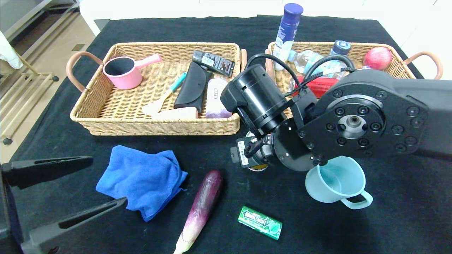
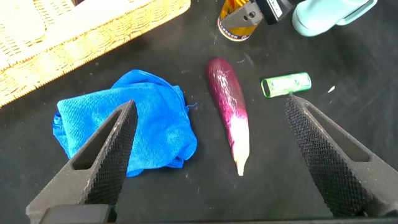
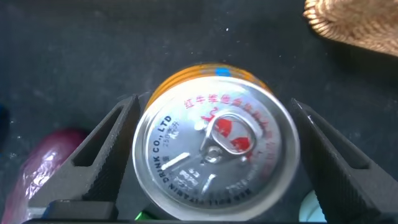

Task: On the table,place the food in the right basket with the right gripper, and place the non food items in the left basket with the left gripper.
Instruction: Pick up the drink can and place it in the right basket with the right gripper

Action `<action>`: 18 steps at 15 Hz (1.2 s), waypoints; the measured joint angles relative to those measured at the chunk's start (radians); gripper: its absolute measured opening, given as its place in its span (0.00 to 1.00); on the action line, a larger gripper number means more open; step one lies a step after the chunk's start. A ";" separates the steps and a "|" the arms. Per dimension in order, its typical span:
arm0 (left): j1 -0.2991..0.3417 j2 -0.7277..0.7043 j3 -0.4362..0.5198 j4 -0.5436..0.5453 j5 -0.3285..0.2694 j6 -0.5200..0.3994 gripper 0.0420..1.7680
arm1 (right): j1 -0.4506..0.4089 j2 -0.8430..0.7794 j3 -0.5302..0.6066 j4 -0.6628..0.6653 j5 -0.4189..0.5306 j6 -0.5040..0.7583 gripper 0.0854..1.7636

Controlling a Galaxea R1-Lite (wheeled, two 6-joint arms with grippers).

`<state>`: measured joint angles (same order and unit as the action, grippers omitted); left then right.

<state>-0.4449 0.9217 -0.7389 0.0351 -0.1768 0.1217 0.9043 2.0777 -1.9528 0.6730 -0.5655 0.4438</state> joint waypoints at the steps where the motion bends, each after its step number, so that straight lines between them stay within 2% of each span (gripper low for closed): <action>1: 0.000 0.001 0.001 -0.001 0.000 0.000 0.97 | -0.002 0.003 0.000 0.000 0.000 0.002 0.97; 3: 0.000 0.003 0.002 -0.001 0.001 0.000 0.97 | -0.007 0.007 0.000 0.000 0.000 0.003 0.97; 6: 0.000 0.004 0.003 -0.002 0.001 0.000 0.97 | -0.007 0.011 0.001 0.001 0.000 0.002 0.69; 18: 0.000 -0.003 0.007 0.000 0.000 0.015 0.97 | -0.003 0.016 0.007 0.003 -0.003 0.001 0.67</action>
<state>-0.4449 0.9191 -0.7321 0.0349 -0.1768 0.1366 0.9009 2.0940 -1.9460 0.6764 -0.5681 0.4453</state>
